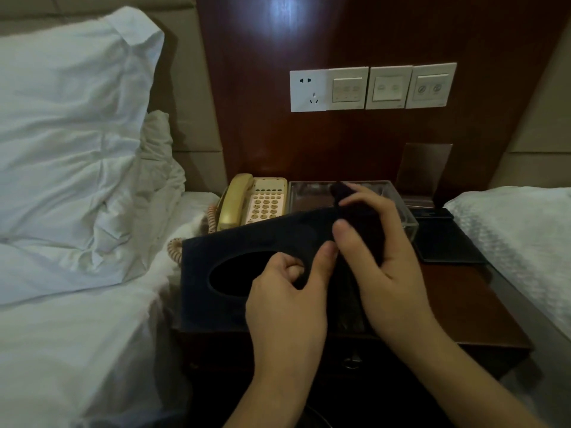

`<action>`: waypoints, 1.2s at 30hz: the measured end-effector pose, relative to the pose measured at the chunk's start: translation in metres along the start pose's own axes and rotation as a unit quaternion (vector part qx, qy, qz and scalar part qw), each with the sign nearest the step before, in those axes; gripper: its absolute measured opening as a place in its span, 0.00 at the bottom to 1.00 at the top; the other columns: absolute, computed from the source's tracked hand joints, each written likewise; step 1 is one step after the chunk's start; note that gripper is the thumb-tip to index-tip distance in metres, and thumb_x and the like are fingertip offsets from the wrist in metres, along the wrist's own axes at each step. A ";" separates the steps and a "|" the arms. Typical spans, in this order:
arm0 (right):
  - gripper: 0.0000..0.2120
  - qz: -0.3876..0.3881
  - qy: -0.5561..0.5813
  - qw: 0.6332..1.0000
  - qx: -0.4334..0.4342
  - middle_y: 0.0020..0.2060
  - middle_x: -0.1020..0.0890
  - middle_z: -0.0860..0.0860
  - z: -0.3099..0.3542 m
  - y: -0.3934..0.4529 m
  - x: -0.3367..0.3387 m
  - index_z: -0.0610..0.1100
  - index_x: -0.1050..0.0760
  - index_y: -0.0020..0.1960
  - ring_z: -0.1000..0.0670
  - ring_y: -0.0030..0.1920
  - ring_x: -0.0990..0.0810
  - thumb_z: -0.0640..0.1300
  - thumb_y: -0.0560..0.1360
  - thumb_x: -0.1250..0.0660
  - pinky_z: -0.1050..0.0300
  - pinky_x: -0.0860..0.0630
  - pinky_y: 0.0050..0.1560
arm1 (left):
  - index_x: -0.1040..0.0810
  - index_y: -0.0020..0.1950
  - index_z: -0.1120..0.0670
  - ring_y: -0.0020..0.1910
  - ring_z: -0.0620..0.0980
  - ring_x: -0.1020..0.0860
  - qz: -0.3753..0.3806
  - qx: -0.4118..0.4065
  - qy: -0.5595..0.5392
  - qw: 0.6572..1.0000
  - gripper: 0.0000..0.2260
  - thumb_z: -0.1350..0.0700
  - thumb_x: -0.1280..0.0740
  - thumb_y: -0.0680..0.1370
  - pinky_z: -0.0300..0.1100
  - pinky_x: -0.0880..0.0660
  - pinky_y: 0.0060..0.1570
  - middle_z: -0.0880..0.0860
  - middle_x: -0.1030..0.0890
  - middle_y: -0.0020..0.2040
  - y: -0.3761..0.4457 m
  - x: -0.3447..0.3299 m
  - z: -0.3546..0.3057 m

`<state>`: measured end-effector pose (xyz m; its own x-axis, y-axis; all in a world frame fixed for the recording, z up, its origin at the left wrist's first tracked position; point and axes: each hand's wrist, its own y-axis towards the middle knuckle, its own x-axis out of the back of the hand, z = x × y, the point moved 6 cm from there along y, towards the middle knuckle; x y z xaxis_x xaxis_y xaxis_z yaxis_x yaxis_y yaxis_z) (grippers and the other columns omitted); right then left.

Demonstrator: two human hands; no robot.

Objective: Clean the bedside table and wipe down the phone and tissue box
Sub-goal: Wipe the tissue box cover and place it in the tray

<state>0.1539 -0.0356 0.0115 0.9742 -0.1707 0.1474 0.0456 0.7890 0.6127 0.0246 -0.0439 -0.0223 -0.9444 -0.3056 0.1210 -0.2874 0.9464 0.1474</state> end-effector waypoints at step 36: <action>0.17 0.029 -0.051 0.998 0.005 0.73 0.39 0.70 -0.020 -0.065 -0.010 0.70 0.37 0.65 0.61 0.76 0.42 0.65 0.77 0.40 0.62 0.37 0.71 | 0.17 0.50 0.54 0.38 0.38 0.16 0.099 0.143 -0.193 0.966 0.12 0.48 0.36 0.81 0.28 0.24 0.34 0.46 0.13 0.39 0.004 -0.030 0.017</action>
<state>0.1452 -0.0730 -0.0453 0.9479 -0.1839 0.2603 -0.0131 0.7934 0.6085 0.0492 -0.0290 -0.0416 -0.9586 -0.1066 -0.2642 -0.0754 0.9892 -0.1255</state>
